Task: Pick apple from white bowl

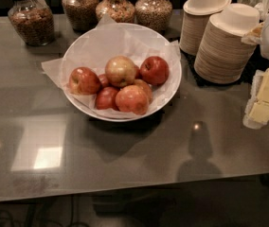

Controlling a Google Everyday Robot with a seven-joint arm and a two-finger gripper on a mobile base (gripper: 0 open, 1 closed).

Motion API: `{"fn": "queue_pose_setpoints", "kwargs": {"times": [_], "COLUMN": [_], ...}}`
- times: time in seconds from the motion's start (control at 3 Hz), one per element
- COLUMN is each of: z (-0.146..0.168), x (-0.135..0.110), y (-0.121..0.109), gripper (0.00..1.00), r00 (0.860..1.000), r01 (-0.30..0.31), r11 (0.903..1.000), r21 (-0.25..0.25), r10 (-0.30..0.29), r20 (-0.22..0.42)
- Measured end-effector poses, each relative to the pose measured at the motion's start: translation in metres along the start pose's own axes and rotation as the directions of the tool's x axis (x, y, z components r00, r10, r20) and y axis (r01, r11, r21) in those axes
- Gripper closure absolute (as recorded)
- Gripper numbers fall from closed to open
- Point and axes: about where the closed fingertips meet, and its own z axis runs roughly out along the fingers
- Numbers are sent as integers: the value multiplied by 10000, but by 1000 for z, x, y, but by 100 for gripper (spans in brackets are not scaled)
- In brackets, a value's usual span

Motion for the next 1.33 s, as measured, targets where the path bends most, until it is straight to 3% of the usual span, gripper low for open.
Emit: {"fn": "queue_pose_setpoints", "kwargs": {"times": [0.67,1.0,1.33], "z": [-1,2,-6], "x": [-4,-18,-58], "y": [-1,-8,-18], "gripper": [0,0,0], "r00": [9999,9981,9797], "r01": [71,74,335], "r11": [10000,9997,9975], "r21": [49,251,619], "r10": [-71,-89,-450], "r20": [75,603,1954]}}
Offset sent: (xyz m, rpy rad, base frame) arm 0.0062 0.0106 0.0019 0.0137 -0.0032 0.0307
